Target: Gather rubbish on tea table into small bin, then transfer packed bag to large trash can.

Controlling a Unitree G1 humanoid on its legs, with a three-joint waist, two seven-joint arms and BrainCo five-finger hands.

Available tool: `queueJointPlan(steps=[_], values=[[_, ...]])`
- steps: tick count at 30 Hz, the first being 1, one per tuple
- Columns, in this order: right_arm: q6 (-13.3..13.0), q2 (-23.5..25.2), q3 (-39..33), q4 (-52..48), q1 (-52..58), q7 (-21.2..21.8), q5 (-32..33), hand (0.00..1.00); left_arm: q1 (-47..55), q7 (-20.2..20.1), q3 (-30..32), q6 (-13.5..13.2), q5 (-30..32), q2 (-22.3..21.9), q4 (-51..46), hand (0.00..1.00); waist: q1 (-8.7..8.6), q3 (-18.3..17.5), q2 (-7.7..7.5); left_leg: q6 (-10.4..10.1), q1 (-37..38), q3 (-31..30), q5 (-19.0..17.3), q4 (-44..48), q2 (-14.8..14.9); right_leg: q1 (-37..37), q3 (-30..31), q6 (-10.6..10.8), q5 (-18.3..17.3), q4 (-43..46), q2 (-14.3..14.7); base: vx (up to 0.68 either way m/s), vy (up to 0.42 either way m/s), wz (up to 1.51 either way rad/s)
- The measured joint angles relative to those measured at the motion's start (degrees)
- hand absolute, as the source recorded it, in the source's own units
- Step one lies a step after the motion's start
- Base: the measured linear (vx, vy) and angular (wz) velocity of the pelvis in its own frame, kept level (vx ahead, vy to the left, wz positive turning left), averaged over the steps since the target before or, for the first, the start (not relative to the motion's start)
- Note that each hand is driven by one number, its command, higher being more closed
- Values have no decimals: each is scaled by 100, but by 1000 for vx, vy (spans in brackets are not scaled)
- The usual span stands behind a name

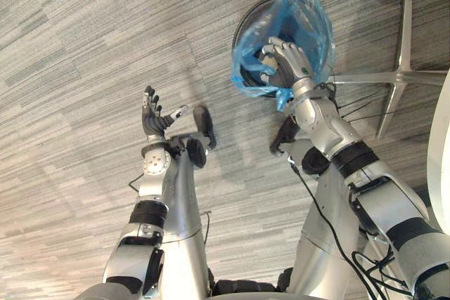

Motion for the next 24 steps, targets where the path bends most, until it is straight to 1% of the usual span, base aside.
queueJointPlan(steps=[2, 7, 11, 12, 13, 16, 20, 24], values=[[0, 23, -55, 1, 9, -1, 105, 0, 0, 2, 1, -14, 0, -36, 45, 0, 1, 0, 0, 0, 58, -4, 0, -6, 0, 62, -5, 8, -5, -15, 6, -13, 16, -1], [0, 70, -112, 1, 64, -18, 111, 0, 0, 9, 0, -25, -1, -51, 74, 0, 12, 1, -2, 0, 88, -1, 0, -55, 1, 87, 0, 39, 15, -98, 57, -25, 22, -5], [20, 96, -114, 134, 121, -33, 37, 0, 0, 18, 0, -29, -1, -50, 75, 0, 12, 2, -3, -3, 85, -1, 1, -64, 3, 75, 2, 39, 14, -106, 70, 0, 0, 0], [31, 157, -115, 257, 112, -37, -65, 0, -1, 18, -1, -36, -1, -51, 74, 0, 12, 2, -4, -3, 81, -1, 1, -66, 2, 70, 2, 40, 14, -107, 71, 0, 0, 0], [42, 196, -112, 400, 108, -35, -136, 100, -1, 19, -1, -54, -1, -51, 72, 0, 11, 3, -4, -3, 67, -1, 0, -68, 1, 56, 4, 41, 13, -109, 71, 0, 0, 0], [68, 295, -65, 756, 105, -16, -253, 100, -7, 25, -1, -143, 0, -46, 34, 0, 16, 3, -5, -3, -10, 1, 0, -67, -5, -30, 12, 41, 13, -107, 71, 0, 0, 0], [85, 429, 81, 1033, 122, 14, -304, 100, -41, 27, 5, -114, -3, -31, -26, 0, 27, 4, -6, -3, -93, -2, 0, -56, -4, -121, 16, 40, 14, -93, 73, 0, 0, 0], [75, 505, 141, 1046, 107, 14, -289, 100, -51, 28, 6, -102, -3, -30, -28, 0, 29, 5, -7, -4, -105, -11, -1, -45, -5, -128, 17, 40, 14, -93, 76, 0, 0, 0]])
